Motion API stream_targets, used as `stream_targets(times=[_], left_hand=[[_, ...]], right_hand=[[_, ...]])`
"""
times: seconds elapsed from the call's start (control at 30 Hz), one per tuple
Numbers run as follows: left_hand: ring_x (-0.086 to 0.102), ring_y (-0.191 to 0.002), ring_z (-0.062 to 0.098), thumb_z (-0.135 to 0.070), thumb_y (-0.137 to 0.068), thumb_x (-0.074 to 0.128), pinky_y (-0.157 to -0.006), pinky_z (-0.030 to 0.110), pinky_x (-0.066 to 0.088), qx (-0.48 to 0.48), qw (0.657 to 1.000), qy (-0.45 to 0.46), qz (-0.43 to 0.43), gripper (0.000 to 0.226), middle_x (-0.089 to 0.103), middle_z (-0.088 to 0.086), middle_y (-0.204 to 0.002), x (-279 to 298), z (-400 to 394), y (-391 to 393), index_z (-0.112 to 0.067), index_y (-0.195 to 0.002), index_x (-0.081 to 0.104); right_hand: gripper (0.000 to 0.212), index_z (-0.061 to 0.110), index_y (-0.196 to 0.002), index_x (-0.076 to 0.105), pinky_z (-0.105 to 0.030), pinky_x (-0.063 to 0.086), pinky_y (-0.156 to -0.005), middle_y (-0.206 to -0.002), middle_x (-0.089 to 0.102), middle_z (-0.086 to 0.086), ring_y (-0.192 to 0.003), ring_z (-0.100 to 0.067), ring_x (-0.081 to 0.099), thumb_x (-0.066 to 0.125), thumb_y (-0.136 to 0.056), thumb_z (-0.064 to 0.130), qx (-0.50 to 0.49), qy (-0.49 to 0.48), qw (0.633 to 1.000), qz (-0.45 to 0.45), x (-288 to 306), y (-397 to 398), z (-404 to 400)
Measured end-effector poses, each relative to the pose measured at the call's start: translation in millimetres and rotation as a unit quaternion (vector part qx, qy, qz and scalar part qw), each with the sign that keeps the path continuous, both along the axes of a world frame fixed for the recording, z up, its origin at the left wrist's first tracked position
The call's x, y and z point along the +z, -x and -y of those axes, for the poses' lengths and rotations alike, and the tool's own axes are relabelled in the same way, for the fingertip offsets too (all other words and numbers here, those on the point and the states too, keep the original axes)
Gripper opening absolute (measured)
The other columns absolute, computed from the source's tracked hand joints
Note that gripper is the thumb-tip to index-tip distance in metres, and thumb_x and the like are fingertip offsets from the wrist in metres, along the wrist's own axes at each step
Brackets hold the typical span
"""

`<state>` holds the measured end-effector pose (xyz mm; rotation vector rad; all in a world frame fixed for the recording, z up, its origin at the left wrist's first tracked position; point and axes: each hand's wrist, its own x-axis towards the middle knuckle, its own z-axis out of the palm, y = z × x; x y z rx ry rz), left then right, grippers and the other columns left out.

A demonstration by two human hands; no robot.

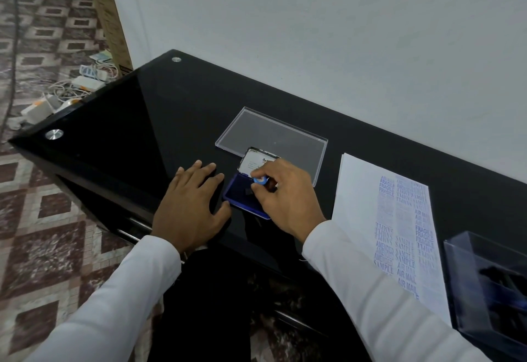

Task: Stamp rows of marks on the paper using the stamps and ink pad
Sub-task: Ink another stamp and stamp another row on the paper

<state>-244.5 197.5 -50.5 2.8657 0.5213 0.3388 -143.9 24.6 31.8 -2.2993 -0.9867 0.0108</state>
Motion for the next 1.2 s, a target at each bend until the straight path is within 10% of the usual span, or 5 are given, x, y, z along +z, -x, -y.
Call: stream_targets(times=[1.2], left_hand=[[0.022,-0.151,0.021,-0.065,-0.084,0.03,-0.123,0.041,0.006,-0.002,1.0,0.008,0.001,0.075,0.038,0.0,-0.159,0.9,0.6,0.5,-0.026,-0.146,0.049]], right_hand=[[0.017,0.014,-0.101,0.074,-0.023,0.052,-0.085,-0.102,0.07,0.002,-0.091,-0.009,0.062,0.075,-0.085,0.018,0.0,-0.031,0.999,-0.022,-3.2,-5.8,-1.3]])
